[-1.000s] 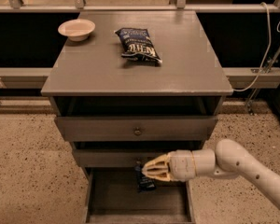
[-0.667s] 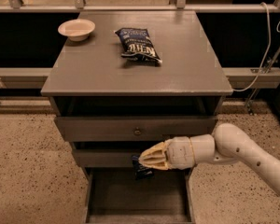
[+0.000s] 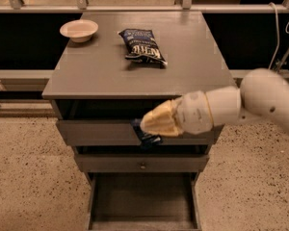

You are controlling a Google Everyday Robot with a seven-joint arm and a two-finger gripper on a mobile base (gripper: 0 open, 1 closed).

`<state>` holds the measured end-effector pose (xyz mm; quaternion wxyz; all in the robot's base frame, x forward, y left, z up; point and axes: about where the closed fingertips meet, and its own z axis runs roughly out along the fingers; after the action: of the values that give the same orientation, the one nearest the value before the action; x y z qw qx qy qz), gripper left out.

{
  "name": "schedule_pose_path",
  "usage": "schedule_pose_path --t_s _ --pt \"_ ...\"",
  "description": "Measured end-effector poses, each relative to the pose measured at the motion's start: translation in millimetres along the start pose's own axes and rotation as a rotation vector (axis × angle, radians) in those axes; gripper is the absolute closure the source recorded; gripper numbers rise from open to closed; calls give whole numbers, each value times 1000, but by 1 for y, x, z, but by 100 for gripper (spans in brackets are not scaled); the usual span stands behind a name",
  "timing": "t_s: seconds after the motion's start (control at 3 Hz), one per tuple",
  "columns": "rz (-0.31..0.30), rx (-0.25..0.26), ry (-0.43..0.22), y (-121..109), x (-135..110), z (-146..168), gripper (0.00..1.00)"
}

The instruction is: Pick rxbar blueberry from bottom drawer and place on counter

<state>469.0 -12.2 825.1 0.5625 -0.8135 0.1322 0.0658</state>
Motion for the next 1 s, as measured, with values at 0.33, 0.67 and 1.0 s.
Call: schedule_pose_path --t_s 0.33,0.67,1.0 --pt "-63 -18 71 -56 0 -30 100" --pt "4 78 223 -121 41 -87 100" --pt "60 134 329 -162 73 -116 100"
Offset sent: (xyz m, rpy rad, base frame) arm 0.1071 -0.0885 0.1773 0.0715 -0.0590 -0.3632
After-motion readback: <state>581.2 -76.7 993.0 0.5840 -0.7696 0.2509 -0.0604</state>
